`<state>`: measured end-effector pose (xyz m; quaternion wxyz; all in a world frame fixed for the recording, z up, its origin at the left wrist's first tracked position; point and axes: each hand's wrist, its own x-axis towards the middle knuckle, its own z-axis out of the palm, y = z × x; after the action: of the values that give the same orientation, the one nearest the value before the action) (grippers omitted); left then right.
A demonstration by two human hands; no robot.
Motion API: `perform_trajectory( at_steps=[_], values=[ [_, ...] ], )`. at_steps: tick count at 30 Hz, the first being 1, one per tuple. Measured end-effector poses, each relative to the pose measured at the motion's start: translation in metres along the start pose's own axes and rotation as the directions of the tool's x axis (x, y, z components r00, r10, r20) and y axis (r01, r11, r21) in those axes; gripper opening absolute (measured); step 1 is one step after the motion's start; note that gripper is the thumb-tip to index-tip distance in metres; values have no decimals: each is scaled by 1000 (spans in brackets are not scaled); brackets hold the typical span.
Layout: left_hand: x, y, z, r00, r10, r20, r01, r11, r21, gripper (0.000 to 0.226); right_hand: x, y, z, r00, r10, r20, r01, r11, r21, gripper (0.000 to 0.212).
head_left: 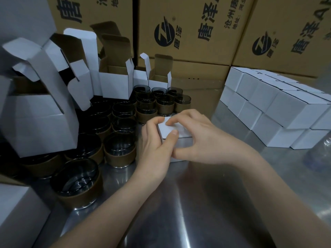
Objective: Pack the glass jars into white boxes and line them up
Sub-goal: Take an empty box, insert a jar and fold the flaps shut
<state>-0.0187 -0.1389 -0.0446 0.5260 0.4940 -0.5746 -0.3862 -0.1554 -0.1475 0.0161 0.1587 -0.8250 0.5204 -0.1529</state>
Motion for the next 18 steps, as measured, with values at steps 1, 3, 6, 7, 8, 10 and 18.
perform_trajectory(
  at_steps=[1,3,6,7,8,10,18],
  values=[
    [0,-2,0,1000,3,5,-3,1000,17,49,0,-2,3,999,-6,-42,5,1000,-24,59],
    [0,-3,-1,1000,2,2,-2,1000,27,53,1,-6,10,992,-26,-127,17,997,-76,56],
    [0,-4,-1,1000,15,12,-16,999,34,43,4,-7,11,982,-16,-190,-1,996,-92,49],
    [0,-4,0,1000,24,18,-24,999,39,33,4,-5,9,983,-2,-184,-12,997,-75,47],
    [-1,-5,0,999,33,25,-34,999,38,25,4,-2,6,985,16,-170,-27,998,-62,46],
    [-2,-6,2,997,59,44,-61,997,36,24,3,5,-2,987,65,-147,-77,994,-77,43],
    [-7,-7,5,983,162,87,-175,970,169,17,12,45,-28,917,336,-217,-379,903,-204,41]
  ],
)
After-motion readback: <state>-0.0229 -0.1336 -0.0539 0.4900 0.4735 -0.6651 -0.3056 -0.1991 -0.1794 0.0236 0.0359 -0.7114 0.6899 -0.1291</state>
